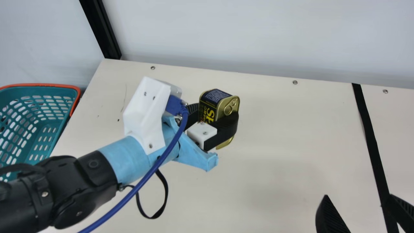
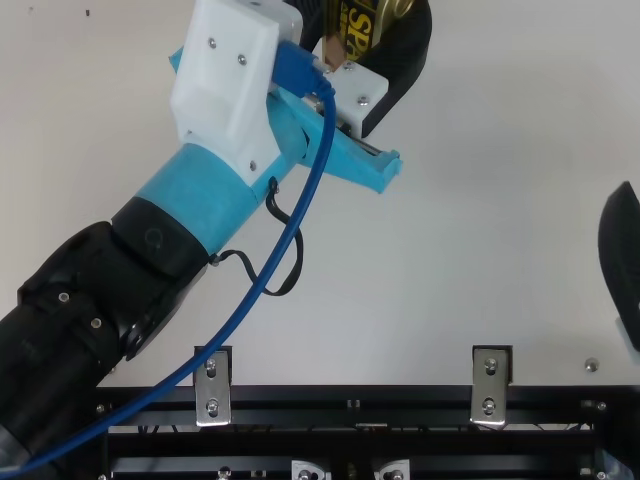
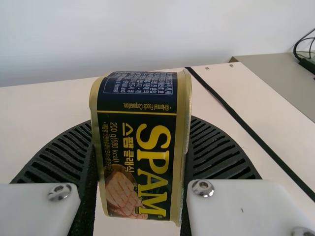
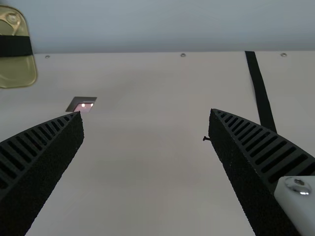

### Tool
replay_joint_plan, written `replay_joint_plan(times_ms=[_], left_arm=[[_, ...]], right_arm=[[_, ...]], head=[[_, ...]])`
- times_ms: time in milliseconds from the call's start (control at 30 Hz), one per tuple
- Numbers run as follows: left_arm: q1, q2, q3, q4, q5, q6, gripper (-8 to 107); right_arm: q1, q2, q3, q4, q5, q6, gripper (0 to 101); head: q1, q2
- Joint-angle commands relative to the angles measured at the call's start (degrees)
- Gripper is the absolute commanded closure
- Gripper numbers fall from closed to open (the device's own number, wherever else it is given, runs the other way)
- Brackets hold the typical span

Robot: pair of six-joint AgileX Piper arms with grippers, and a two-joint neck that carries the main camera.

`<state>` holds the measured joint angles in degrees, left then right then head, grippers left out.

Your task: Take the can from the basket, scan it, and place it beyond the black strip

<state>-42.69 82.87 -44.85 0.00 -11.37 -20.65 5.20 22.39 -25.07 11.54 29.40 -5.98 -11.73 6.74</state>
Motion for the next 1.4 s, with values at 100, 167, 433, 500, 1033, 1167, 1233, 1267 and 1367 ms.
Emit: replay_joint_plan(times_ms=[100, 167, 433, 500, 1033, 1167, 1233, 1267, 1367], left_arm=[[0.0, 0.0, 0.0, 0.0, 0.0, 0.0, 89], [0.0, 0.0, 0.0, 0.0, 0.0, 0.0, 89], [0.0, 0.0, 0.0, 0.0, 0.0, 0.0, 89], [0.0, 0.0, 0.0, 0.0, 0.0, 0.0, 89], [0.0, 0.0, 0.0, 0.0, 0.0, 0.0, 89], [0.0, 0.0, 0.0, 0.0, 0.0, 0.0, 89], [0.0, 0.0, 0.0, 0.0, 0.0, 0.0, 89], [0.0, 0.0, 0.0, 0.0, 0.0, 0.0, 89], [0.0, 0.0, 0.0, 0.0, 0.0, 0.0, 89]], right_arm=[[2.9, 4.7, -2.2, 3.1, -4.5, -2.0, 0], [4.2, 6.6, -3.1, 4.3, -6.2, -3.2, 0], [9.1, 14.5, -7.6, 10.5, -11.9, -9.7, 0], [10.4, 16.5, -8.5, 12.1, -13.0, -11.7, 0], [13.1, 21.8, -11.2, 14.6, -16.2, -15.9, 0], [13.7, 23.2, -13.2, 14.0, -15.6, -14.6, 0], [14.0, 24.3, -14.7, 14.0, -15.0, -14.0, 0], [14.2, 25.0, -15.6, 14.1, -14.7, -13.7, 0], [14.9, 27.3, -18.4, 15.1, -13.8, -13.1, 0]], head=[[-0.2, -0.1], [-0.2, -0.1], [-0.2, -0.1], [-0.2, -0.1], [-0.2, -0.1], [-0.2, -0.1], [-0.2, -0.1], [-0.2, -0.1], [-0.2, -0.1]])
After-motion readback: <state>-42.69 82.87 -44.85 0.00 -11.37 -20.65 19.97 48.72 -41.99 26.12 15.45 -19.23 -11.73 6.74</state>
